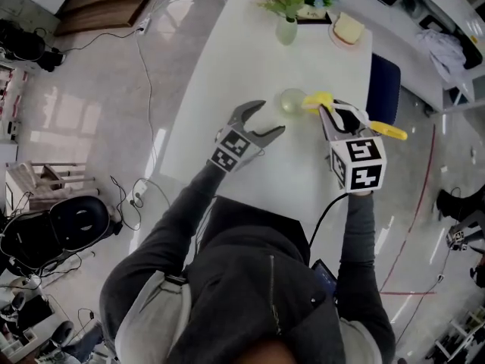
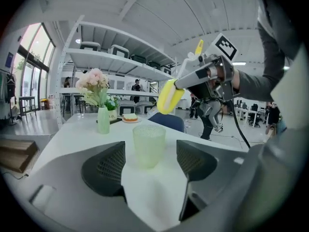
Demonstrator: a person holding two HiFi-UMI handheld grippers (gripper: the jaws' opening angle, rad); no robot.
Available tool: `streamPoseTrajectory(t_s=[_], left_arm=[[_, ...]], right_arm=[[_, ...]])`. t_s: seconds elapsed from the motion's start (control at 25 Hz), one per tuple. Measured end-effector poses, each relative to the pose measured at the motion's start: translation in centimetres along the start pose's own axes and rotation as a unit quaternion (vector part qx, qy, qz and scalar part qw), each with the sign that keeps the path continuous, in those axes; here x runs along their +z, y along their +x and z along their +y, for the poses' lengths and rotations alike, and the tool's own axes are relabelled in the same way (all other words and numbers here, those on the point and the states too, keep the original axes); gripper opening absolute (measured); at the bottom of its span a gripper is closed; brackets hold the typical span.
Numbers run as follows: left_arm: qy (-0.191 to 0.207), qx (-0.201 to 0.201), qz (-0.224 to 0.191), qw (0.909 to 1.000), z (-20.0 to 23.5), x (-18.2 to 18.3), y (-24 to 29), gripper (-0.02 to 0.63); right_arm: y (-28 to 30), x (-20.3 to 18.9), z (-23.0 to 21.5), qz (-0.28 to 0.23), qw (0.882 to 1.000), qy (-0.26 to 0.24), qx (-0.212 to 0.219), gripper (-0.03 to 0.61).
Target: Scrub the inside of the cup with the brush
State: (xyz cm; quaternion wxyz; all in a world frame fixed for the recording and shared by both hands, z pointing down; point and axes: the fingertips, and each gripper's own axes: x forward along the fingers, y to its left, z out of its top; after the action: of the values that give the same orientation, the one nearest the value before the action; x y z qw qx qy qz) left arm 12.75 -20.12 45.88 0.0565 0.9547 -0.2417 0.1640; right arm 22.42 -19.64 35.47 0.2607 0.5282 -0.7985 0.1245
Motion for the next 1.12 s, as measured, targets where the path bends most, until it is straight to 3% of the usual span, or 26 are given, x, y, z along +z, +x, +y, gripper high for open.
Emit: streamPoseTrajectory(t_s=[0.36, 0.68, 0.84, 1.12], left_arm=[[-0.022, 0.037, -0.036, 0.9984, -2.5, 0.9, -2.1, 0.224], [-0.036, 0.059, -0.042, 0.9967, -4.0, 0.2, -3.9, 0.012], [-0.026, 0.044, -0.037, 0.9980, -4.9, -0.3, -4.5, 0.009], [-0.045, 0.036, -0.019, 0.9982, -6.0, -2.1, -5.2, 0.009]], right_arm=[[-3.6, -9.3, 0.7, 0.054, 0.995, 0.082, -0.019, 0.117], [-4.0, -14.3, 3.3, 0.085, 0.987, 0.133, -0.003, 0.117], [-3.6, -14.5, 4.8, 0.081, 0.987, 0.136, 0.009, 0.117], [-3.5, -14.3, 6.4, 0.072, 0.990, 0.119, 0.022, 0.112]])
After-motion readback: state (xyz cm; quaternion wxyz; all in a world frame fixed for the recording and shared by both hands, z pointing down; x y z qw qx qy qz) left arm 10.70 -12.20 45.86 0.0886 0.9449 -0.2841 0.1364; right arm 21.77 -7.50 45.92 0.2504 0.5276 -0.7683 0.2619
